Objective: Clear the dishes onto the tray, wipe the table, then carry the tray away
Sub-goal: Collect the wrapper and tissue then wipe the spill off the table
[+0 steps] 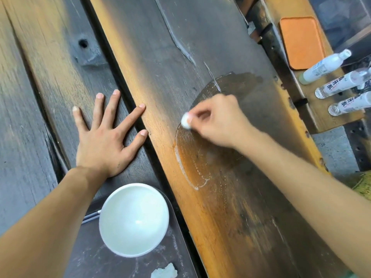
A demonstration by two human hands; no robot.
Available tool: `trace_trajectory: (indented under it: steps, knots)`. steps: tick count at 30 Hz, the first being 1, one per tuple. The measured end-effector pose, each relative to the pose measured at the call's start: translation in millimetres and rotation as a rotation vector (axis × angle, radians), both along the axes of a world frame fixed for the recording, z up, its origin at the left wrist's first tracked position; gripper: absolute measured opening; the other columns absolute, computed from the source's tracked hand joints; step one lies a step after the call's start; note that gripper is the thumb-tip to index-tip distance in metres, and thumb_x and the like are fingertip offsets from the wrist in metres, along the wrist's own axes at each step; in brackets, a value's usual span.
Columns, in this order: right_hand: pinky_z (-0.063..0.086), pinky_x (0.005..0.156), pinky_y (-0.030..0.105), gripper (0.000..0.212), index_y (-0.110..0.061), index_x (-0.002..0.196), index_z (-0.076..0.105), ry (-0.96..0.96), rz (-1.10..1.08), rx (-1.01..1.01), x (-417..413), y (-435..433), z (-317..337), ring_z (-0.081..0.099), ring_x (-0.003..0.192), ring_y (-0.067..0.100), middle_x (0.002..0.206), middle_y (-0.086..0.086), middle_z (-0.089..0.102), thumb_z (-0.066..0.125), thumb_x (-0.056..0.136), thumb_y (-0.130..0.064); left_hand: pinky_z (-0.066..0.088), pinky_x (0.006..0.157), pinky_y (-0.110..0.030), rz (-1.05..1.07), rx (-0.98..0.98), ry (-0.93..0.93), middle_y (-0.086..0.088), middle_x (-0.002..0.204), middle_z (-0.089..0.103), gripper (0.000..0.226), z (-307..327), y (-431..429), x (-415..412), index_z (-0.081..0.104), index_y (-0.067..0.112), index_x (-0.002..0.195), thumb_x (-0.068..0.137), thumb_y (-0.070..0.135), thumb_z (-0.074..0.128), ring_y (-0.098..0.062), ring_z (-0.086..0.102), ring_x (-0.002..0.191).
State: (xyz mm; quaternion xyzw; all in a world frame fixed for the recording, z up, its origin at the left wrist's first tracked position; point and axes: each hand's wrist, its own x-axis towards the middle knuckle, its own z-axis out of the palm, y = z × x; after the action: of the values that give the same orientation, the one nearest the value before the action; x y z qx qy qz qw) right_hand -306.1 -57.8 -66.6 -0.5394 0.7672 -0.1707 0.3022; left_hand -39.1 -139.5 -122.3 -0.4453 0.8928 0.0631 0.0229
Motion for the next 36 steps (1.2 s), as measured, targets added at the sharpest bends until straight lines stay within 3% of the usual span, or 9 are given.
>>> trace_trajectory:
  steps: [3, 6, 9, 14, 18, 22, 28, 32, 36]
  knots:
    - [0.056, 0.082, 0.034, 0.016, -0.025, 0.094, 0.079, -0.101, 0.34, 0.145, 33.5, 45.9, 5.6, 0.066, 0.082, 0.012, 0.082, -0.004, 0.074, 0.066, 0.087, -0.032, 0.004, 0.115, -0.075, -0.001, -0.003, 0.0, -0.005, 0.172, 0.008, 0.063, -0.4, 0.1, -0.9, 0.017, 0.055, 0.157, 0.097, 0.074, 0.018, -0.035, 0.004, 0.157]
    - [0.058, 0.077, 0.027, 0.013, -0.023, 0.095, 0.079, -0.264, 0.548, 0.332, 27.5, 76.1, 16.7, 0.068, 0.08, 0.005, 0.086, -0.007, 0.075, 0.07, 0.087, -0.029, 0.004, 0.115, -0.075, -0.005, -0.008, -0.001, -0.004, 0.172, 0.008, 0.062, -1.1, -0.5, -1.3, 0.017, 0.056, 0.156, 0.097, 0.074, 0.019, -0.035, 0.005, 0.157]
    - [0.059, 0.078, 0.023, 0.014, -0.016, 0.092, 0.08, -0.546, 0.19, 0.227, -18.8, 58.4, 23.0, 0.072, 0.077, 0.011, 0.088, 0.0, 0.078, 0.083, 0.08, -0.02, 0.003, 0.115, -0.075, -0.001, -0.01, 0.005, -0.003, 0.172, 0.007, 0.061, -2.8, -1.8, -0.8, 0.015, 0.057, 0.156, 0.097, 0.074, 0.019, -0.034, 0.005, 0.157]
    - [0.052, 0.064, 0.019, 0.015, -0.008, 0.095, 0.07, -1.025, -0.562, -0.039, -95.1, -1.1, 23.9, 0.062, 0.068, 0.015, 0.083, 0.008, 0.071, 0.059, 0.09, 0.001, 0.004, 0.115, -0.074, 0.003, -0.024, 0.014, -0.003, 0.172, 0.007, 0.061, -4.1, 0.4, 1.7, 0.014, 0.058, 0.156, 0.097, 0.073, 0.019, -0.034, 0.006, 0.158]
    - [0.053, 0.069, 0.02, 0.025, -0.015, 0.102, 0.075, -1.214, -0.619, 0.034, -109.3, -8.7, 17.7, 0.061, 0.069, 0.014, 0.09, 0.006, 0.071, 0.054, 0.093, -0.006, 0.004, 0.115, -0.074, 0.003, -0.035, 0.014, -0.002, 0.172, 0.007, 0.061, -5.2, -1.0, 1.9, 0.014, 0.058, 0.156, 0.097, 0.072, 0.02, -0.033, 0.006, 0.158]
    - [0.054, 0.07, 0.022, 0.018, -0.013, 0.098, 0.076, -1.311, -0.603, 0.011, -108.4, -8.7, 17.7, 0.062, 0.072, 0.015, 0.091, 0.006, 0.07, 0.071, 0.083, -0.021, 0.004, 0.115, -0.074, -0.001, -0.037, 0.006, -0.002, 0.172, 0.007, 0.061, -6.0, 0.1, 1.2, 0.014, 0.057, 0.156, 0.097, 0.072, 0.021, -0.032, 0.006, 0.158]
    - [0.059, 0.076, 0.028, 0.013, -0.013, 0.092, 0.072, -0.736, -0.475, -0.078, -108.9, -19.7, 8.4, 0.069, 0.075, 0.018, 0.086, 0.008, 0.073, 0.078, 0.083, -0.008, 0.004, 0.116, -0.073, 0.001, -0.034, -0.009, -0.002, 0.172, 0.007, 0.062, -3.5, -0.1, 0.8, 0.014, 0.056, 0.157, 0.097, 0.072, 0.02, -0.032, 0.005, 0.158]
    - [0.056, 0.088, 0.03, 0.01, -0.026, 0.092, 0.075, -0.063, -0.364, -0.193, -116.2, -30.5, -3.1, 0.071, 0.082, 0.009, 0.091, -0.006, 0.075, 0.073, 0.084, -0.031, 0.004, 0.116, -0.073, 0.0, -0.032, -0.009, -0.003, 0.172, 0.008, 0.062, -2.8, 0.0, 1.1, 0.016, 0.055, 0.157, 0.097, 0.071, 0.023, -0.032, 0.005, 0.158]
    - [0.054, 0.079, 0.014, 0.007, -0.034, 0.09, 0.073, 0.075, -0.304, -0.262, -116.4, -34.7, -6.4, 0.069, 0.078, 0.0, 0.081, -0.018, 0.071, 0.068, 0.085, -0.035, 0.004, 0.116, -0.073, -0.002, -0.024, -0.012, -0.003, 0.172, 0.008, 0.062, -1.7, -0.4, 1.3, 0.017, 0.055, 0.157, 0.097, 0.07, 0.023, -0.032, 0.005, 0.158]
